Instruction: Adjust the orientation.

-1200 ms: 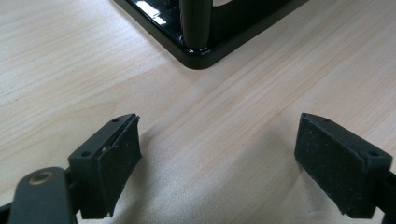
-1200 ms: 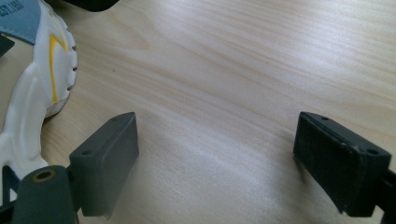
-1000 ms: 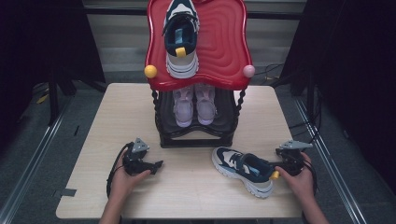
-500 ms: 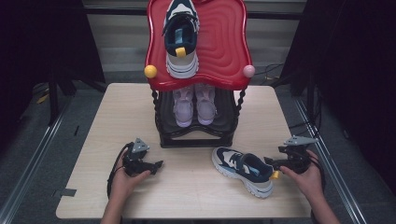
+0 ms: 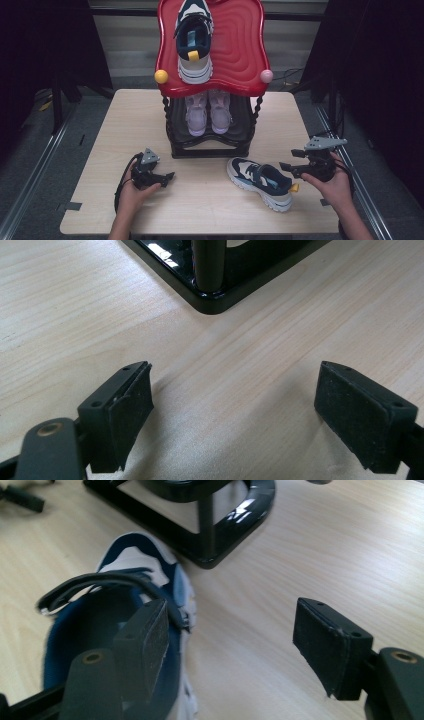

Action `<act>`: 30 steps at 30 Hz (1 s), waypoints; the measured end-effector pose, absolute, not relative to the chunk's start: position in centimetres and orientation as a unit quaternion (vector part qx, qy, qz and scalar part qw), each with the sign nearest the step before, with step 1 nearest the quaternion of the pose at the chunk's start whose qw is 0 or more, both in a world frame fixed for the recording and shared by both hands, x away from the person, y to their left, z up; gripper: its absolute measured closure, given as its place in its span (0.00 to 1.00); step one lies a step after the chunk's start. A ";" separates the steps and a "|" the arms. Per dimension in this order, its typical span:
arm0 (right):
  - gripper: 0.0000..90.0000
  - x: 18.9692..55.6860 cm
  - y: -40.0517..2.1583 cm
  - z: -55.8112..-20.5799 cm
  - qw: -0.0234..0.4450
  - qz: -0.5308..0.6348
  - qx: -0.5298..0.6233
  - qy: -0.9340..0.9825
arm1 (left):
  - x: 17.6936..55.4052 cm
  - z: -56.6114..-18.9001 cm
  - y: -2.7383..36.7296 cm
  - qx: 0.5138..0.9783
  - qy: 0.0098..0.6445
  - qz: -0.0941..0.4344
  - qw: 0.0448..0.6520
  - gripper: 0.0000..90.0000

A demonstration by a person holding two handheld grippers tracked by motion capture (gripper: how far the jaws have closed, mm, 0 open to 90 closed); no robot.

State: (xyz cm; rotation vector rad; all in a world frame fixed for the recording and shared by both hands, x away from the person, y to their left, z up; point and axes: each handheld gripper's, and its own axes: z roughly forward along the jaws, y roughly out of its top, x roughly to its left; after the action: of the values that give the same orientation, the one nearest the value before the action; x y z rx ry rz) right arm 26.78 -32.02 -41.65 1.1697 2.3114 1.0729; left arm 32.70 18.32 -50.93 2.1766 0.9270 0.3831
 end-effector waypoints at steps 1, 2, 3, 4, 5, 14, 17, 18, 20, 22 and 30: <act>0.34 26.6 -31.8 -41.7 0.164 0.378 0.405 0.816 | 32.7 -50.9 18.3 0.846 0.360 0.149 0.364 0.17; 0.36 26.5 -31.4 -41.8 0.154 0.378 0.397 0.822 | 32.7 -50.9 18.3 0.846 0.360 0.149 0.364 0.17; 0.36 26.4 -31.2 -41.9 0.153 0.374 0.393 0.826 | 32.7 -50.9 18.3 0.846 0.360 0.149 0.364 0.17; 0.37 26.4 -30.8 -42.2 0.147 0.370 0.389 0.831 | 32.7 -50.9 18.3 0.846 0.360 0.148 0.364 0.17; 0.39 26.3 -30.6 -42.4 0.144 0.366 0.386 0.834 | 32.7 -50.9 18.3 0.846 0.360 0.148 0.364 0.17; 0.73 26.8 -29.3 -43.7 0.127 0.365 0.373 0.843 | 32.7 -50.9 18.4 0.846 0.360 0.146 0.366 0.17; 0.83 26.6 -29.1 -43.7 0.131 0.363 0.365 0.847 | 32.7 -50.9 18.3 0.846 0.360 0.145 0.366 0.17; 0.84 26.5 -29.0 -43.7 0.131 0.362 0.365 0.847 | 32.7 -50.9 18.4 0.846 0.360 0.146 0.365 0.17; 0.85 26.4 -29.2 -43.7 0.131 0.366 0.369 0.844 | 32.7 -50.9 18.4 0.846 0.360 0.146 0.364 0.17; 0.86 26.2 -29.5 -43.7 0.138 0.364 0.372 0.843 | 32.7 -51.0 18.3 0.845 0.362 0.144 0.367 0.17; 0.88 25.7 -31.6 -43.6 0.162 0.359 0.400 0.828 | 32.7 -51.0 18.3 0.845 0.362 0.144 0.367 0.17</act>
State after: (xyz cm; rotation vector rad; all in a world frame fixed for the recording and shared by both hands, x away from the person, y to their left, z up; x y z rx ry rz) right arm 25.68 -31.61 -43.55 1.1419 2.3630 1.0240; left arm 32.71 18.33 -50.95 2.1711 0.9294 0.3697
